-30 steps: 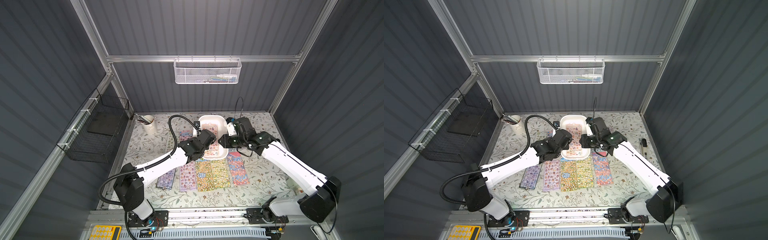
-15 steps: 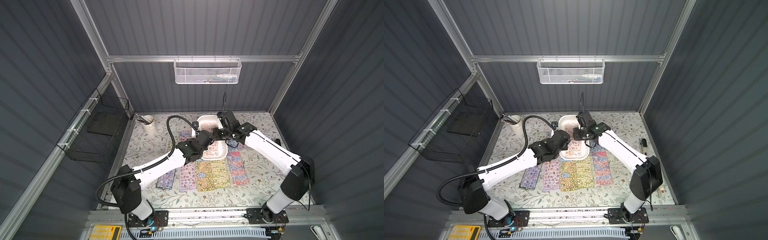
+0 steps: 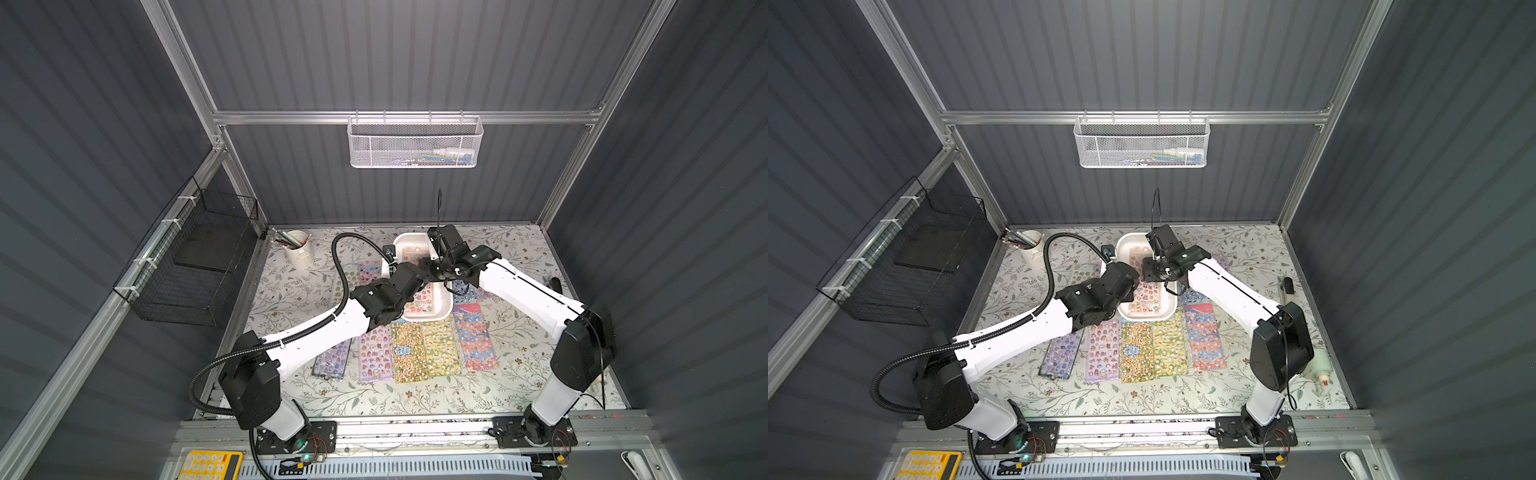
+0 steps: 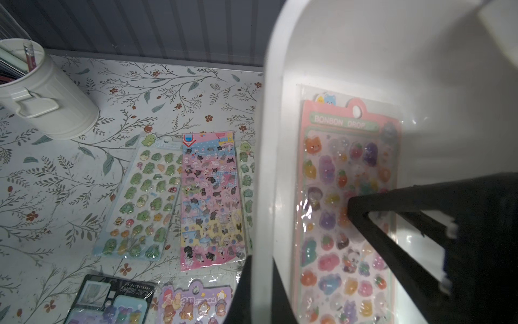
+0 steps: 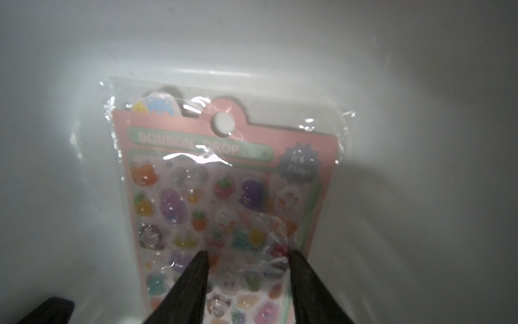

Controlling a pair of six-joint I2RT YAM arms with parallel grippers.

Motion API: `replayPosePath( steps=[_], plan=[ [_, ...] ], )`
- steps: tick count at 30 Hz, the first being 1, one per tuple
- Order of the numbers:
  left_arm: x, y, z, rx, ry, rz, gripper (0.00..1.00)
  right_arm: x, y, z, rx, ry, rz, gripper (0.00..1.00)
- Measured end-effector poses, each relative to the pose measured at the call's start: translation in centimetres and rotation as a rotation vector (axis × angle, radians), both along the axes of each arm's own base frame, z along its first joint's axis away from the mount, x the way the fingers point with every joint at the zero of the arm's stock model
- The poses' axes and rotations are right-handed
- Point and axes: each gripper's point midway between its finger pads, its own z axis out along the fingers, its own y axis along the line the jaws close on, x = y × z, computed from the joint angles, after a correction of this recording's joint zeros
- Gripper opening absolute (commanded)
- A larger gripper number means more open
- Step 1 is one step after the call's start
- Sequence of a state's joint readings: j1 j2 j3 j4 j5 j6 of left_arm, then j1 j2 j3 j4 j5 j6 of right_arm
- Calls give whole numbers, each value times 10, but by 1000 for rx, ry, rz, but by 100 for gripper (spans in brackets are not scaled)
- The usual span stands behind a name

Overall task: Take the stickers out of the storage box
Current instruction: Pick up the sticker from the storage box.

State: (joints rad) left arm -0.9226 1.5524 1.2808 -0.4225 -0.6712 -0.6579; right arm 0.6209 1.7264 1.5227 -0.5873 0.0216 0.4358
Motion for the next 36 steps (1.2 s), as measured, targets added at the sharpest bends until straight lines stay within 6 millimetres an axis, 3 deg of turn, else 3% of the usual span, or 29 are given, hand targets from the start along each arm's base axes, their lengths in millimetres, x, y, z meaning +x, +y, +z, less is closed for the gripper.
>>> replayPosePath(
  steps=[5, 10, 14, 20, 25, 31, 36],
  plan=[
    [0, 1, 0, 4, -3, 3, 0, -2, 7, 2, 31, 6, 26, 55],
    [1, 2, 1, 8, -5, 8, 0, -6, 11, 7, 57, 8, 55, 49],
    [1, 1, 2, 1, -10, 8, 0, -13, 7, 26, 74, -27, 69, 38],
    [1, 1, 2, 2, -10, 7, 0, -23, -7, 52, 69, -101, 64, 34],
    [1, 1, 2, 1, -10, 8, 0, -19, -16, 28, -4, -71, 36, 41],
    [1, 1, 2, -1, -10, 6, 0, -12, -11, -7, -61, -11, 32, 53],
    [0, 2, -2, 8, -4, 6, 0, -11, -2, -17, -47, 9, 50, 56]
  ],
)
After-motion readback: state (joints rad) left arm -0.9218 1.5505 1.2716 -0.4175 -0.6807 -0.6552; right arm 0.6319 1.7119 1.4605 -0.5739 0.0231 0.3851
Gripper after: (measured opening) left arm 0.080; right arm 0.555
